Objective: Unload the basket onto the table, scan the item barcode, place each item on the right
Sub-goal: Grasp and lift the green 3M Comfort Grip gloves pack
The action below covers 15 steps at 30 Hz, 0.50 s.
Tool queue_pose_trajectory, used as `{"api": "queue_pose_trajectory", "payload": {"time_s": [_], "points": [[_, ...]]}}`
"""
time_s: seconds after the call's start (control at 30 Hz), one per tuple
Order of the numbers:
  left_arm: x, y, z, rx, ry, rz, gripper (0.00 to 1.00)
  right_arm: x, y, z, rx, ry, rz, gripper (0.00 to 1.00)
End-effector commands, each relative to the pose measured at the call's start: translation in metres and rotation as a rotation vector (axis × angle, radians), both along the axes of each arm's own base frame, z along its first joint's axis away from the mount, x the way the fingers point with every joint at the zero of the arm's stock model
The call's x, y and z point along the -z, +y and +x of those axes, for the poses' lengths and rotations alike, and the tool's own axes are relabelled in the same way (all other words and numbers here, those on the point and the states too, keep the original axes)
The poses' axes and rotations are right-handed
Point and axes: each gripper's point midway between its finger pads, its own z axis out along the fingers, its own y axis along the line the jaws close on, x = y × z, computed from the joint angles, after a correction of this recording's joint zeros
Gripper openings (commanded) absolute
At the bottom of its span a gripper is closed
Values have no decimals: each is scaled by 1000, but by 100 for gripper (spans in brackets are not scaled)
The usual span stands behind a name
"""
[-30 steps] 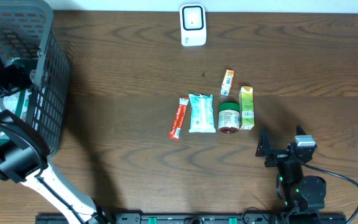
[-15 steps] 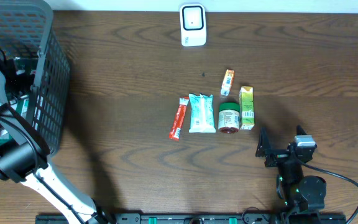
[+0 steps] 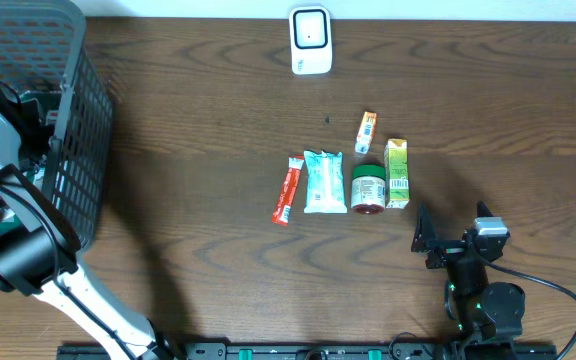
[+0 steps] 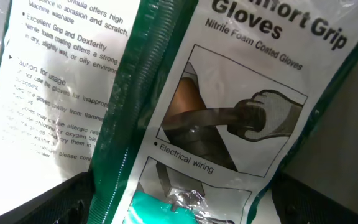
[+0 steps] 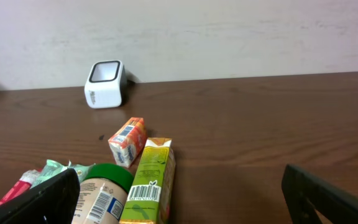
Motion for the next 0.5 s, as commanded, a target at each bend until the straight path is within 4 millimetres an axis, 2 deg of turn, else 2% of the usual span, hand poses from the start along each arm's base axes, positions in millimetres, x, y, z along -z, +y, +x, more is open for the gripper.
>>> {"api": "queue_pose_trajectory", "payload": {"time_s": [0.0, 0.03, 0.13, 0.17, 0.23, 0.33, 0.4, 0.47], "points": [[27, 4, -21, -7, 98, 40, 87, 1, 2, 0, -6, 5, 11, 99], [28, 6, -23, -11, 105, 53, 79, 1, 2, 0, -6, 5, 11, 99], [27, 9, -23, -15, 108, 67, 44, 1, 2, 0, -6, 5, 11, 99], [27, 9, -23, -16, 106, 68, 36, 1, 2, 0, -6, 5, 11, 99], [27, 9, -22, -23, 103, 67, 28, 1, 2, 0, -6, 5, 11, 99], [26, 11, -20, -62, 87, 66, 8, 1, 2, 0, -6, 5, 11, 99], [21, 14, -16, -92, 66, 69, 7, 1, 2, 0, -6, 5, 11, 99], [6, 18, -8, -126, 27, 81, 7, 1, 2, 0, -6, 5, 11, 99]]}}
